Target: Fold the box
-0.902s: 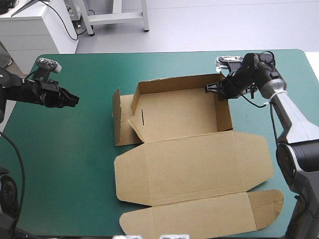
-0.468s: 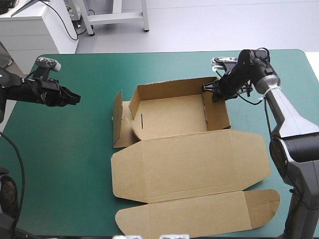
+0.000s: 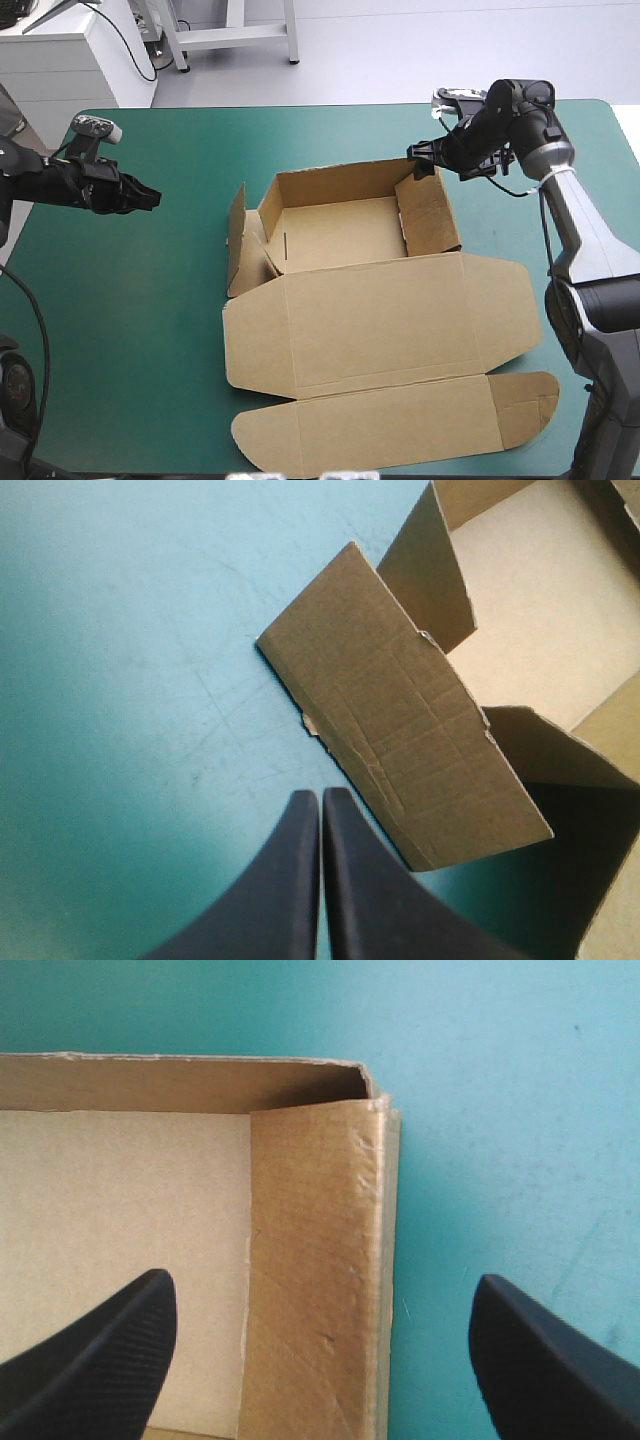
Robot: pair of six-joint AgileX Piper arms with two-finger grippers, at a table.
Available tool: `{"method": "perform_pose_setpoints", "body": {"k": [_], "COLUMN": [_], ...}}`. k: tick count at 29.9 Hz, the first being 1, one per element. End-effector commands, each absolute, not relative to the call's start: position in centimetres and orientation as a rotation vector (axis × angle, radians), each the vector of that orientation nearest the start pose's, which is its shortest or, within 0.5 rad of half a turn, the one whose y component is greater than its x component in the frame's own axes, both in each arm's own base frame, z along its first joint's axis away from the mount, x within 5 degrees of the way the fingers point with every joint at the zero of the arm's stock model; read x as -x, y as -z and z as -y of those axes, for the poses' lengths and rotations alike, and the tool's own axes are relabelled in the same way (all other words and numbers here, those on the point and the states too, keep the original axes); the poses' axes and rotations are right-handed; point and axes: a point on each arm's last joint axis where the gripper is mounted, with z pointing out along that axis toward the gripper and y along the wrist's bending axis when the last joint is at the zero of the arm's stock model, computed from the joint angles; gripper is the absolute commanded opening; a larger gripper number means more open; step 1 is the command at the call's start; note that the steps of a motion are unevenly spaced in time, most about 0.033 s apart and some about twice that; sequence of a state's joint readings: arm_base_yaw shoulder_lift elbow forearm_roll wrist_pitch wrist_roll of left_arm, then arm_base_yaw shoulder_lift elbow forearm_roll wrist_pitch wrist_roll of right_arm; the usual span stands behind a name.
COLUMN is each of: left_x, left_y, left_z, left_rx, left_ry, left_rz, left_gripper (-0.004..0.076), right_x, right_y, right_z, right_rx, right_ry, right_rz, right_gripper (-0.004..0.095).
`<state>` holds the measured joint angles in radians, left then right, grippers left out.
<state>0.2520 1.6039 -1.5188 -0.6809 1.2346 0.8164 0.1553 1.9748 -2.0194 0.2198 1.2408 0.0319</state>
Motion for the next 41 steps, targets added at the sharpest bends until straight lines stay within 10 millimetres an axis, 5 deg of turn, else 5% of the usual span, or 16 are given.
{"method": "perform_pose_setpoints", "body": {"k": [1,9,21,24,26,29,41], "left_x": [-31.9,-31.9,-31.9,-31.9,-31.9,-31.9,-31.8], "left_y": [-38.3,-38.3,-38.3,-38.3,-38.3,-38.3,-38.2], "left_z": [-2.2,-2.2,-2.2,-2.3,-2.3,-2.3,-2.2], "left_rx": [-0.559,-0.558,-0.554,-0.557,-0.557,-0.560,-0.566], "left_ry": [0.576,0.575,0.576,0.568,0.566,0.568,0.580], "left_rz": [-2.339,-2.338,-2.340,-2.345,-2.346,-2.348,-2.357], "left_gripper": [-0.0008,-0.0008,-0.0008,-0.0008,-0.0008,-0.0008,-0.0008], "right_x": [-39.8,-39.3,-40.9,-40.9,-40.9,-40.8,-40.8], "right_y": [-38.2,-33.1,-29.5,-29.7,-29.9,-29.8,-30.7], "right_z": [-8.2,-7.8,-9.4,-9.6,-9.6,-9.3,-9.2], "right_rx": [0.148,0.169,0.228,0.249,0.250,0.267,0.403], "right_ry": [-0.358,-0.293,-0.302,-0.272,-0.270,-0.224,-0.197], "right_rz": [-2.594,-2.770,-2.836,-2.827,-2.823,-2.842,-2.792], "right_gripper": [0.0741,0.0740,0.0730,0.0590,0.0405,-0.0001,-0.0002]}}
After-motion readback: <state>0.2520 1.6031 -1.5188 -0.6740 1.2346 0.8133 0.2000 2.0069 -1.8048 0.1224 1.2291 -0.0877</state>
